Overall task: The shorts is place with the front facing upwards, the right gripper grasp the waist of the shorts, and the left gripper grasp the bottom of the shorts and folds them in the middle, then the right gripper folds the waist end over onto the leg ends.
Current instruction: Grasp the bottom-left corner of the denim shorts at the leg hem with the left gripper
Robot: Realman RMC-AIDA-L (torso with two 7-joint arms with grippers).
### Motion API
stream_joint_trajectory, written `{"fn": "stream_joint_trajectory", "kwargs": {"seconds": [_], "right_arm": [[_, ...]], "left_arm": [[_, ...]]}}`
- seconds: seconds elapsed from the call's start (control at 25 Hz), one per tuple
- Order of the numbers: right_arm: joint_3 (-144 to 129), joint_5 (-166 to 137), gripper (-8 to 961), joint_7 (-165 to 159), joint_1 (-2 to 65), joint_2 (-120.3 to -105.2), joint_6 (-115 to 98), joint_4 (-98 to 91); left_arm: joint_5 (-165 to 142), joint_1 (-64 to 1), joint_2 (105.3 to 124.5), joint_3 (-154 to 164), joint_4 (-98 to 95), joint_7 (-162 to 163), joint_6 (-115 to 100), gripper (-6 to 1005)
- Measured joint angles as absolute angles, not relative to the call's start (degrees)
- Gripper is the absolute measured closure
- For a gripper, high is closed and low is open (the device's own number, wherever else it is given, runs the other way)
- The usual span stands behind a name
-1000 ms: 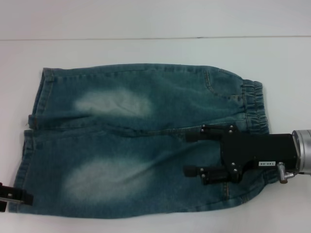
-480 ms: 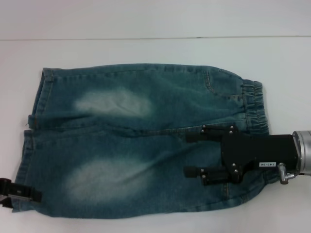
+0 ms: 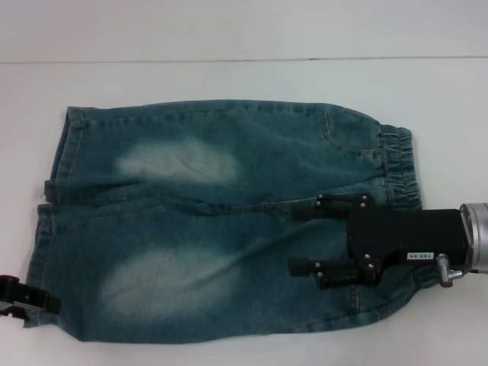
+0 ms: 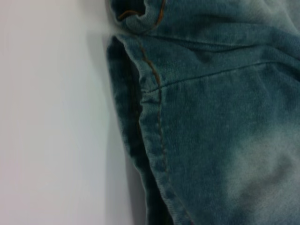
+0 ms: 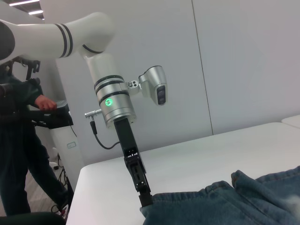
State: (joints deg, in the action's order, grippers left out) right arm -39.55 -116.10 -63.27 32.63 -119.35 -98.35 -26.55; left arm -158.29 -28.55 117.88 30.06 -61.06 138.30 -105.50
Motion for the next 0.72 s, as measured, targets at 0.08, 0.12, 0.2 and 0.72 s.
{"fn": "stream_joint_trajectory", "kwargs": {"seconds": [0.08,0.12,0.2,0.72], "right_arm": [[-39.52,-116.11,100,-63.37,32.78,-119.35,-98.35,-26.57],[-39.50,-116.11,100,-63.41,32.82,-119.35,-98.35,-26.57],[-39.46,-116.10,100,-63.47,32.93,-119.35,-98.34,-26.58],[-38.47,-115.40,101,-63.79,33.05,-119.08,-98.35,-26.80]], "left_arm": [[-158.29,-28.56,117.92,30.06,-61.16,138.09,-105.34,252],[-158.28,-28.57,117.93,30.01,-61.26,138.04,-105.16,281],[-158.28,-28.57,117.94,29.91,-61.38,137.99,-104.81,341],[-158.29,-28.57,117.95,30.02,-61.36,137.83,-104.57,822]]}}
